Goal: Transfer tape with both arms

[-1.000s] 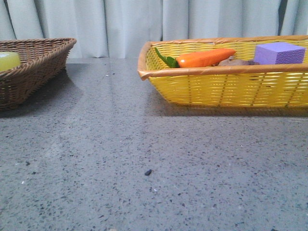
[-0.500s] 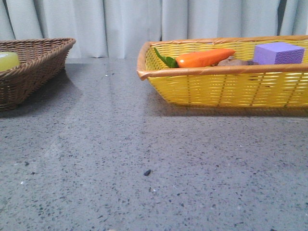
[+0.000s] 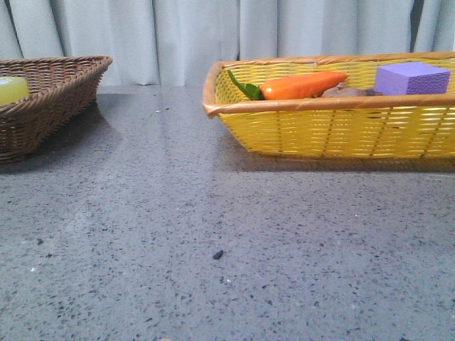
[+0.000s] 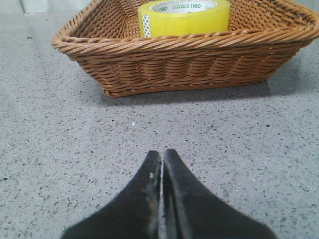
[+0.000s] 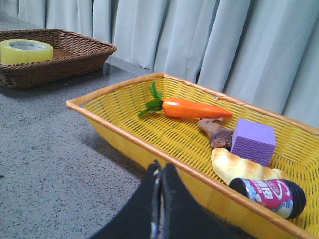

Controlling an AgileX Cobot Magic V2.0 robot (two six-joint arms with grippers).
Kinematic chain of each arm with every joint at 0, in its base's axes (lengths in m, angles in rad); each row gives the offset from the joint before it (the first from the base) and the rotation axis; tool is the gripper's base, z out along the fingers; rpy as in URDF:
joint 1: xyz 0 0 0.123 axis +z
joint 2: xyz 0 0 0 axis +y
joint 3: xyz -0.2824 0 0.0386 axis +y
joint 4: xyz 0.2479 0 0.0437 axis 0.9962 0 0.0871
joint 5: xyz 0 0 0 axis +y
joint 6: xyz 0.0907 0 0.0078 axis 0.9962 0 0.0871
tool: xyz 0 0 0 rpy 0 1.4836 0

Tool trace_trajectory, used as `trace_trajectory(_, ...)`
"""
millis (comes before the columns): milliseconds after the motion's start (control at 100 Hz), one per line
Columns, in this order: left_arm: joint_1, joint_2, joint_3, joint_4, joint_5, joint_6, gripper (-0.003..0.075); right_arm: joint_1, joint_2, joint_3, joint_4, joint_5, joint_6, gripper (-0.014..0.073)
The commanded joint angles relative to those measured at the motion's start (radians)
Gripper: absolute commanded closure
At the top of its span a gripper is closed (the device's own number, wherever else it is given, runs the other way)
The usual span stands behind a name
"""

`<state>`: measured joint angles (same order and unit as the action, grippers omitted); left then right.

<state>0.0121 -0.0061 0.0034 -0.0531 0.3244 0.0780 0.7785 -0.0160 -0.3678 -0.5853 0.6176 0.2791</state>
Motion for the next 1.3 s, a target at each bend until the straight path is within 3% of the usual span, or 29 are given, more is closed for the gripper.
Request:
trace_trajectory(0,0.003,-0.03,0.009,-0.003,-0.065,-0.011,0.0741,-0.004,-0.012,-0.023,-0.034,-0.071,0.001,0.0668)
trace_trajectory(750,0.003,-0.03,0.009,-0.003,-0.065,-0.011,0.0741,-0.004,-0.012,-0.023,-0.034,-0.07,0.001,0.0668)
trace_trajectory(930,0.003,-0.03,0.009,-0.003,-0.065,-0.011,0.0741,-0.034,-0.011,-0.015,-0.002,-0.162,0.001,0.0668)
trace_trajectory(1030,0.003,-0.03,0.009,-0.003,-0.065,-0.011,0.0741,-0.107,-0.011,0.007,0.052,-0.286,-0.009,0.0668)
trace_trajectory(1140,0.003,-0.03,0.009,-0.003,-0.065,-0.011,0.0741,-0.217,-0.011,0.049,0.173,-0.434,-0.106,0.0668)
trace_trajectory(1290,0.003,-0.03,0.009,-0.003,-0.065,-0.011,0.0741,-0.445,-0.011,0.126,0.368,-0.641,-0.185,0.0668)
